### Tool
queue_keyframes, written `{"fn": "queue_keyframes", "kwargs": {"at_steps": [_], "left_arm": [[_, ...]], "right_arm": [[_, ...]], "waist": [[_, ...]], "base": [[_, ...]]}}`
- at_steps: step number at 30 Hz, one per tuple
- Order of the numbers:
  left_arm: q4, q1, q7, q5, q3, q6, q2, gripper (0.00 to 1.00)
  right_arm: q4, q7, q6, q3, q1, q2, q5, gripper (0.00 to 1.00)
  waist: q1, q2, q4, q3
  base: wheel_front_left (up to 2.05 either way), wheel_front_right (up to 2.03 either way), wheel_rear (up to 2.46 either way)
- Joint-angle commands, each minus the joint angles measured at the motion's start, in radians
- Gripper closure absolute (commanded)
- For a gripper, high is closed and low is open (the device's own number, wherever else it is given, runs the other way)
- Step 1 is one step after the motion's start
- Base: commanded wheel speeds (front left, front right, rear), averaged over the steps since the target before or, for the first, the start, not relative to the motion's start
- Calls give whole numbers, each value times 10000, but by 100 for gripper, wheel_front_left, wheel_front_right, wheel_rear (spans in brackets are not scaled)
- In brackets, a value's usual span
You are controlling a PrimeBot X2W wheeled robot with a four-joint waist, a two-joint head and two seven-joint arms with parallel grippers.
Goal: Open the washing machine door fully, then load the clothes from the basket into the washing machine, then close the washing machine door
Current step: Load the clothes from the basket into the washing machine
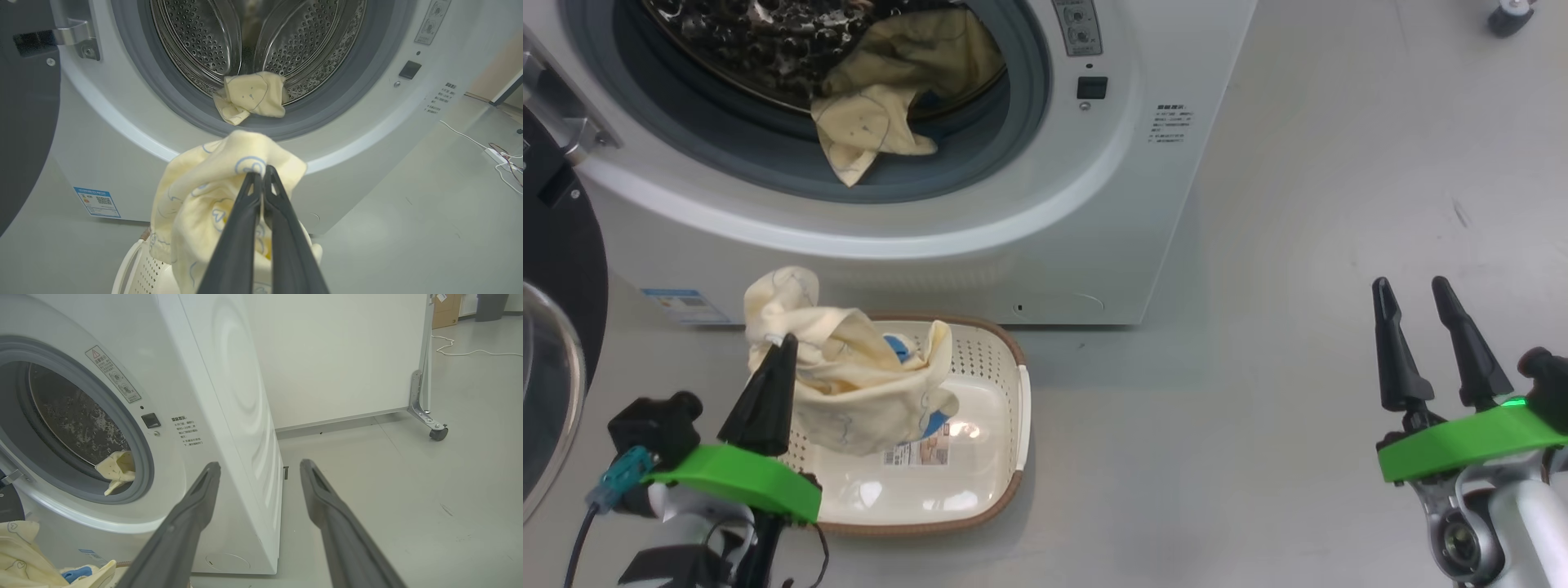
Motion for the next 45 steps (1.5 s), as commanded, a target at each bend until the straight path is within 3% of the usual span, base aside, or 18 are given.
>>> {"fn": "queue_keyframes", "kwargs": {"at_steps": [1, 12, 24, 37, 45], "left_arm": [[-513, -73, -112, 156, 580, 4, 236, 100], [-2091, 1300, -112, 861, 1669, 4, -11, 100], [-2304, 932, -112, 984, 1934, 4, -134, 100], [-2321, -1479, -112, 1256, 1841, 4, 117, 100], [-989, -3843, -113, 1028, 1497, 4, 390, 100]], "right_arm": [[-289, -65, 4, 73, 11, -261, 55, 0], [-368, -65, 4, -73, 417, -267, 113, 0], [-492, -65, 4, -96, 179, -144, 61, 0], [-550, -65, 4, -106, -275, 202, -5, 0], [-548, -65, 4, 55, -611, 438, -19, 0]], "waist": [[1, -1, 81, -163], [1, -1, 173, -425], [1, -1, -39, 139], [1, -1, -394, 957], [1, -1, -691, 1441]], "base": [[0, 0, 0], [0, 0, 0], [0, 0, 0], [0, 0, 0], [0, 0, 0]]}}
